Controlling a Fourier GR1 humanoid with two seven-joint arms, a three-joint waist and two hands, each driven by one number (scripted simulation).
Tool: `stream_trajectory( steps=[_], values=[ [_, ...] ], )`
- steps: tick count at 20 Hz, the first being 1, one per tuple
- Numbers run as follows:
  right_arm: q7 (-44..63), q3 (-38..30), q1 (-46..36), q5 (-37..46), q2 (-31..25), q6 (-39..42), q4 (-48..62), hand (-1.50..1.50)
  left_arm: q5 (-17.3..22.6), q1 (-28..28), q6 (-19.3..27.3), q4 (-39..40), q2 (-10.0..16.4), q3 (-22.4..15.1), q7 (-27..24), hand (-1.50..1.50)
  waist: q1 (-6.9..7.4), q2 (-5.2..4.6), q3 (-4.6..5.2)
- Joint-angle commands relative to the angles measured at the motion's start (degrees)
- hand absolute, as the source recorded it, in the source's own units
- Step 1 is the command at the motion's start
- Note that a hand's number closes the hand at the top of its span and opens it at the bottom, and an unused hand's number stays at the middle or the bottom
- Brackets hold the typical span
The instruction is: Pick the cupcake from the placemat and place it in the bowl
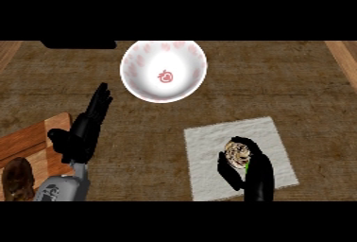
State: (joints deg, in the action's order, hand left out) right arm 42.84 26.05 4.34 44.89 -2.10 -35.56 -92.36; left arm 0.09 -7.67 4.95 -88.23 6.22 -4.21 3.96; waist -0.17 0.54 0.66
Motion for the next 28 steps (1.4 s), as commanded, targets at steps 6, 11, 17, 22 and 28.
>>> stream_trajectory(
  steps=[6,11,17,22,28],
  values=[
    [-3.0,3.4,-2.0,-1.7,2.0,-0.5,3.6,1.5,-1.4,-1.5,1.0,0.7,-2.0,-0.3,1.1,0.0,0.18,-0.52,-0.67],
    [-14.6,22.7,-13.7,-10.7,2.0,21.3,1.0,1.5,-0.9,-3.0,-2.0,1.4,-2.3,-3.1,0.2,0.0,7.83,-1.45,-0.87],
    [-29.4,26.7,-22.5,-26.9,2.1,31.2,-3.0,1.5,-1.2,-2.9,-1.7,3.2,-0.2,-0.7,-1.1,0.0,4.51,-1.47,-0.78],
    [-37.6,25.0,-28.5,-29.4,2.1,30.0,-3.3,1.5,-0.9,-0.1,-0.5,1.4,-1.4,-0.3,-1.9,0.0,1.4,-0.63,-0.67],
    [-23.6,18.4,-39.3,-26.4,2.1,31.1,-15.6,1.5,-1.8,-1.3,0.8,-0.2,-1.9,-0.5,1.9,0.0,0.5,-0.38,-0.64]
  ],
)
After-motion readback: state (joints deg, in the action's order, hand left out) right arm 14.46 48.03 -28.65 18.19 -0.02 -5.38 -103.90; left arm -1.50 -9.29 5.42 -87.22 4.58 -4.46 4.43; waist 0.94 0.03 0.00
